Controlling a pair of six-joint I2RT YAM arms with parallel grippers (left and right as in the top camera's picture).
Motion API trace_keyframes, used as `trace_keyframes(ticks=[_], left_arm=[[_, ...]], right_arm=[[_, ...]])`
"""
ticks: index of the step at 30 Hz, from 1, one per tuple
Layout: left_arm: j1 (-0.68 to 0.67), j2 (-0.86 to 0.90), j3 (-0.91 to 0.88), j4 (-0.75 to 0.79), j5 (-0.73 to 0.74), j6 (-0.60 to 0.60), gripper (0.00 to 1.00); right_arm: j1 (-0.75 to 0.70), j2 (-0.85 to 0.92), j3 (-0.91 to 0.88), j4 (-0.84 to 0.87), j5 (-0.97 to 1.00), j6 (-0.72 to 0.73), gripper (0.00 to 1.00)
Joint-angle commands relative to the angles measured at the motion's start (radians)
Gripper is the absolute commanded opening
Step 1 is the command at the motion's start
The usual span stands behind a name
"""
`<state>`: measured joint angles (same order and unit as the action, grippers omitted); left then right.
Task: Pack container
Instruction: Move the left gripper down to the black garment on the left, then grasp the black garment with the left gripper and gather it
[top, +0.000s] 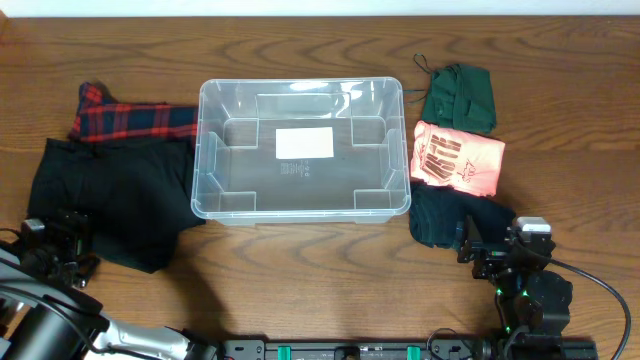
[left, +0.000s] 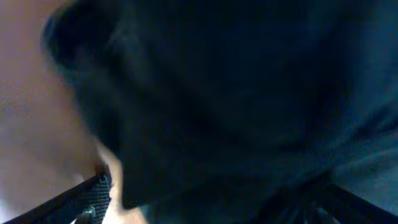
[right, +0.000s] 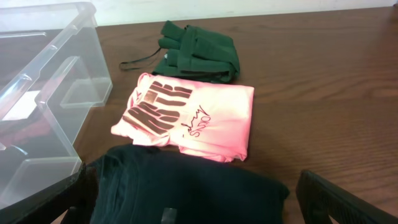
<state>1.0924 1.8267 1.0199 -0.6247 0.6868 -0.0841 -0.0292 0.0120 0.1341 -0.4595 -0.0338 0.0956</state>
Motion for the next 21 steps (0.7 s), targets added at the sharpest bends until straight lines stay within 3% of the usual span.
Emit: trace_keyframes(ticks=[1, 2, 3, 4, 5, 9, 14, 21], left_arm=[[-0.008, 0.007, -0.032, 0.05, 0.047, 0.004, 0.96], [-0.012, 0.007, -0.037, 0.064, 0.046, 0.005, 0.93], [-0.017, 0.008, -0.038, 0.073, 0.047, 0.005, 0.82], [-0.023, 0.008, -0.039, 0.08, 0.048, 0.003, 0.63], [-0.029, 0.008, -0.039, 0.082, 0.051, 0.001, 0.5], [-0.049, 0.008, -0.039, 0.085, 0.132, 0.002, 0.14], [-0.048, -0.012, -0.039, 0.084, 0.345, -0.01, 0.06], [-0.048, -0.245, -0.022, 0.084, 0.353, -0.156, 0.06]], right_arm=[[-0.002, -0.005, -0.003, -0.001, -0.008, 0.008, 0.99], [-0.002, -0.005, -0.003, -0.001, -0.008, 0.009, 0.99], [-0.002, -0.005, -0.003, -0.001, -0.008, 0.008, 0.99], [-0.002, -0.005, -0.003, -0.001, -0.008, 0.008, 0.99], [-0.002, -0.005, -0.003, -0.001, -0.008, 0.009, 0.99], [-0.002, -0.005, -0.003, -0.001, -0.008, 0.009, 0.99], [-0.002, -0.005, -0.003, -0.001, -0.008, 0.008, 0.99], [-0.002, -0.005, -0.003, -0.001, -0.008, 0.008, 0.99]])
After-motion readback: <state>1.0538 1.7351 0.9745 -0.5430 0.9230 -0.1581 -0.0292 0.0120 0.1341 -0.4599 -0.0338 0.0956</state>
